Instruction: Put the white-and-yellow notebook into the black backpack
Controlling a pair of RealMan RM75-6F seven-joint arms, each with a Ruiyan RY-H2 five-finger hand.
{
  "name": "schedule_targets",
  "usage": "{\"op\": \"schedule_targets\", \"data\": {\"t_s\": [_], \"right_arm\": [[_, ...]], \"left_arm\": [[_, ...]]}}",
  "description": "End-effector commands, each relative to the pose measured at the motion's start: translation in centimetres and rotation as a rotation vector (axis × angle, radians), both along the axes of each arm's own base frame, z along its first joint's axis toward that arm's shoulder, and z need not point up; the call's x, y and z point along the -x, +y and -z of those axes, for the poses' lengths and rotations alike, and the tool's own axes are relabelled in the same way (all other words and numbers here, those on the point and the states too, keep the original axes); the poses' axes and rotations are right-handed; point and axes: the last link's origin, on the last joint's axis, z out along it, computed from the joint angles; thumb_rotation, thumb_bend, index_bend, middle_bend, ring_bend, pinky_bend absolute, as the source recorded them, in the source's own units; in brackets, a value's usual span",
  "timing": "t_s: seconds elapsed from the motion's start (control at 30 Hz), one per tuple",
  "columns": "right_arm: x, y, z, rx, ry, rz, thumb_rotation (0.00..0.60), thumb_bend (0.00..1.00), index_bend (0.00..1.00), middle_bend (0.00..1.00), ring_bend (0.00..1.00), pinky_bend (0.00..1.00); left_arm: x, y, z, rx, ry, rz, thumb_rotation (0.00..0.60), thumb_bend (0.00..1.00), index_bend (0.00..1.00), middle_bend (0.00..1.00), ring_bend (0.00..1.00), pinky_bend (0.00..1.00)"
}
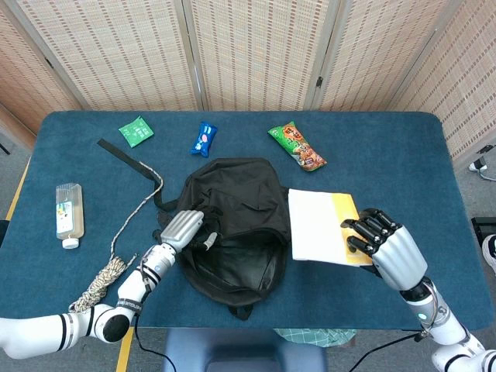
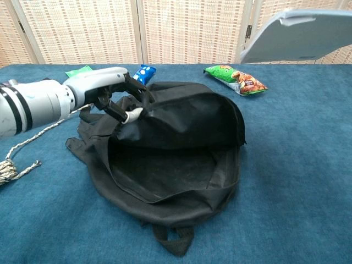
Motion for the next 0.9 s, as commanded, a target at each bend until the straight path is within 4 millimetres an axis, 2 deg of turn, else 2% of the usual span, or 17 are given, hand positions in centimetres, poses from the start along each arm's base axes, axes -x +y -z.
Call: {"op": "schedule_targets", "data": {"t_s": [0.03,0.23,0.43,0.77,0.9], "right_arm": [[-1.1,1.2,0.0,-0.033,-0.049,-0.061,0.6,0.45,0.76,0.47,0.53,0.41],[-2.4,2.6,0.1,-0.082,-0.098,-0.124,0.6,0.45,0.77,0.47,0.53,0.41],[-3.5,3.0,1.0,-0.127,-0.096,-0.16,0.6,0.45,0.77,0.47,0.53,0.42],[-6.0,2.5,4.7,-0.235,-0.067,-0.208,0.6,0.45,0.77,0.47,0.53,0.42],[-6.9,1.8,7.0,-0.274,-0.03,-0.212,0.6,0.45,0.77,0.47,0.53,0.42]], "left_arm": [[-0.6,1.8,-1.2,0.015,-0.072,-0.083,0.6,0.77,0.63,0.29,0.23,0.04],[-1.0,4.7,-2.5,0.032,-0.15,-0.211,0.6,0.78,0.63,0.29,0.23,0.04],[-1.0,7.1,-3.5,0.026,-0.178,-0.308,0.6,0.78,0.64,0.29,0.23,0.04],[-2.0,10.1,-4.2,0.015,-0.165,-0.423,0.6,0.79,0.64,0.29,0.23,0.04],[-2.4,10.7,-4.2,0.032,-0.19,-0.466,0.6,0.79,0.64,0.29,0.23,0.04]]}}
